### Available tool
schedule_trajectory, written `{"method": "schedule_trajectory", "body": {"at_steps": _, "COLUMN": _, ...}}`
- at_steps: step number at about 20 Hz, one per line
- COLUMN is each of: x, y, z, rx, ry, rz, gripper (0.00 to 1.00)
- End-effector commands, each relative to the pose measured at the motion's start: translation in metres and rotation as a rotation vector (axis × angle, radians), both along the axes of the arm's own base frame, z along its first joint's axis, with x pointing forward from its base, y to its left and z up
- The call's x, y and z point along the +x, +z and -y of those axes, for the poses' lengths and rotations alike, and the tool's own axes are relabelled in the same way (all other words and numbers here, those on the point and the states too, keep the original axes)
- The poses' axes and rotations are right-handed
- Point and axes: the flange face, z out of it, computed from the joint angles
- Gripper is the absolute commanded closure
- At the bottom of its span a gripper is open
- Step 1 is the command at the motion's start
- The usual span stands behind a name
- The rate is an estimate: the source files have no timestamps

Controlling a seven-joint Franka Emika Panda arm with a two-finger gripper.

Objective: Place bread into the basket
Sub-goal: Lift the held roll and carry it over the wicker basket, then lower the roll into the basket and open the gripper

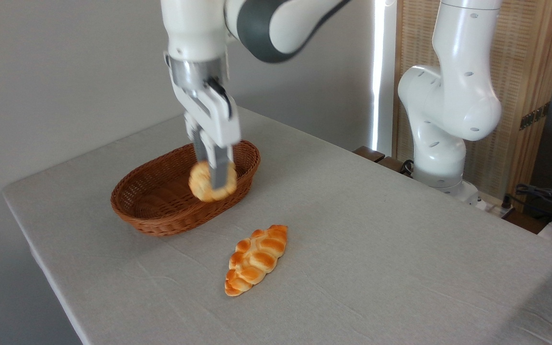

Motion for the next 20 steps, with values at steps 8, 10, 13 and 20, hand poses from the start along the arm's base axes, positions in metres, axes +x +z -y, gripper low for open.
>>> {"method": "schedule_trajectory", "body": {"at_steps": 8, "x": 0.008, "y": -0.03, "z": 0.112, "rx": -0.058, "ry": 0.172, "rz": 0.013, "gripper": 0.0}}
{"method": "schedule_trajectory", "body": {"at_steps": 10, "x": 0.01, "y": -0.036, "z": 0.112, "rx": -0.054, "ry": 0.172, "rz": 0.003, "gripper": 0.0}}
{"method": "schedule_trajectory", "body": {"at_steps": 13, "x": 0.011, "y": -0.038, "z": 0.111, "rx": -0.045, "ry": 0.171, "rz": 0.004, "gripper": 0.0}}
{"method": "schedule_trajectory", "body": {"at_steps": 20, "x": 0.042, "y": 0.011, "z": 0.06, "rx": -0.086, "ry": 0.262, "rz": 0.087, "gripper": 0.0}}
